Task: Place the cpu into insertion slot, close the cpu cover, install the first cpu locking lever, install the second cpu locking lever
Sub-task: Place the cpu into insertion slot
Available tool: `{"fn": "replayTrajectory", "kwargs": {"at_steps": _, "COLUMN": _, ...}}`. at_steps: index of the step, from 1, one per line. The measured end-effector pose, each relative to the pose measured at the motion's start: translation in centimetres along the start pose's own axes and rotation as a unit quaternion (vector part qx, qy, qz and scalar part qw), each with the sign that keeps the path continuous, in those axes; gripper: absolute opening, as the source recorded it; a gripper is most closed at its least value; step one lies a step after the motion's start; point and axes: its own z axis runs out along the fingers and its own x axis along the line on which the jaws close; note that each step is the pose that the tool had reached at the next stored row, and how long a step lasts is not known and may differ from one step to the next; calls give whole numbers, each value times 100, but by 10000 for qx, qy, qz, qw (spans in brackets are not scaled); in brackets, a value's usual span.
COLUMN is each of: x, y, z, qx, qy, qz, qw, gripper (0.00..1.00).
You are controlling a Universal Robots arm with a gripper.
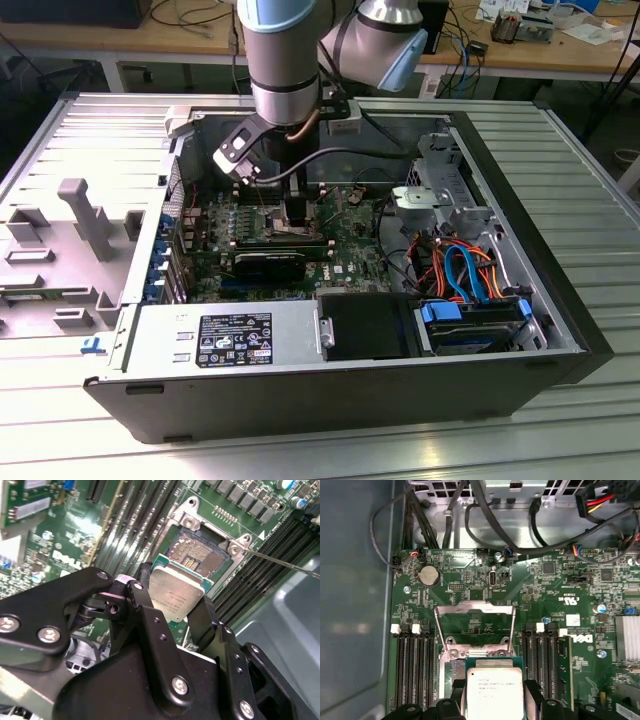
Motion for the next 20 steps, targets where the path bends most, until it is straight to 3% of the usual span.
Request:
{"fn": "replayTrajectory", "kwargs": {"at_steps": 7, "x": 101, "y": -61, "z": 98, "qx": 0, "qy": 0, "qz": 0, "qw": 10000, "gripper": 55}}
{"fn": "replayTrajectory", "kwargs": {"at_steps": 13, "x": 103, "y": -108, "z": 240, "qx": 0, "qy": 0, "qz": -1, "qw": 10000, "gripper": 55}}
{"fn": "replayTrajectory", "kwargs": {"at_steps": 20, "x": 101, "y": -133, "z": 325, "qx": 1, "qy": -3, "qz": -1, "qw": 10000, "gripper": 55}}
